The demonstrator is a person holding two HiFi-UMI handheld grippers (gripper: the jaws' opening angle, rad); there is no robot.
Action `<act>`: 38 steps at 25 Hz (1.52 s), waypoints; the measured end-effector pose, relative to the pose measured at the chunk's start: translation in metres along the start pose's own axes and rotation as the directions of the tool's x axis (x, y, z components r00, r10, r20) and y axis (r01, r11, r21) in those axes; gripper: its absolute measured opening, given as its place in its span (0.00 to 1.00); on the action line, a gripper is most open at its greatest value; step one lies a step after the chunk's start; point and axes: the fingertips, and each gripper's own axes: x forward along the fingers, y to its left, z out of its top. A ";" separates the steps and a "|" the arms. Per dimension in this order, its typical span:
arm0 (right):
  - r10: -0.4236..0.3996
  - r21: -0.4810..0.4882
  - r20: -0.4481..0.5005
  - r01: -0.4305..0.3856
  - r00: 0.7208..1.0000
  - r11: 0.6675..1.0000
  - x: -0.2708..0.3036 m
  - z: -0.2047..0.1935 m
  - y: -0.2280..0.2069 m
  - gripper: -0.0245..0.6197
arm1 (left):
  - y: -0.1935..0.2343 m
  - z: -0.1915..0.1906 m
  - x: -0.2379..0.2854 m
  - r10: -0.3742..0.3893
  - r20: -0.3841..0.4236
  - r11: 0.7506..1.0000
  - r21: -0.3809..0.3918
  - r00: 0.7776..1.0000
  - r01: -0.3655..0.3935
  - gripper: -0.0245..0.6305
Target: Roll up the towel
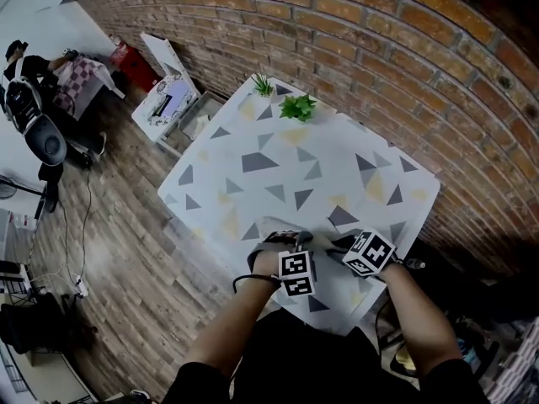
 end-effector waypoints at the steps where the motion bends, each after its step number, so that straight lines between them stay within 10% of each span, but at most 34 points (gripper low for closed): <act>1: -0.028 -0.036 -0.007 0.028 1.000 0.999 -0.002 0.001 0.001 0.21 | -0.002 0.000 0.001 -0.024 -0.005 1.000 -0.013 1.000 0.024 0.27; 11: -0.319 -0.337 -0.039 0.288 0.947 0.897 0.010 0.006 0.014 0.32 | -0.001 0.002 -0.005 -0.308 0.044 0.945 -0.098 0.950 0.311 0.24; 18: -0.172 -0.014 -0.058 0.171 0.983 0.985 0.016 0.016 0.008 0.20 | 0.011 -0.003 -0.026 -0.153 0.059 0.977 0.158 0.986 0.142 0.37; 24: -0.034 0.235 -0.011 0.036 0.999 0.971 0.022 0.019 0.022 0.19 | -0.009 -0.011 -0.024 -0.163 0.074 0.956 0.259 0.984 0.139 0.37; 38: -0.404 -0.050 0.006 0.404 0.915 0.913 -0.007 0.025 0.018 0.30 | 0.006 -0.009 -0.003 -0.209 0.060 0.956 0.224 0.976 0.191 0.28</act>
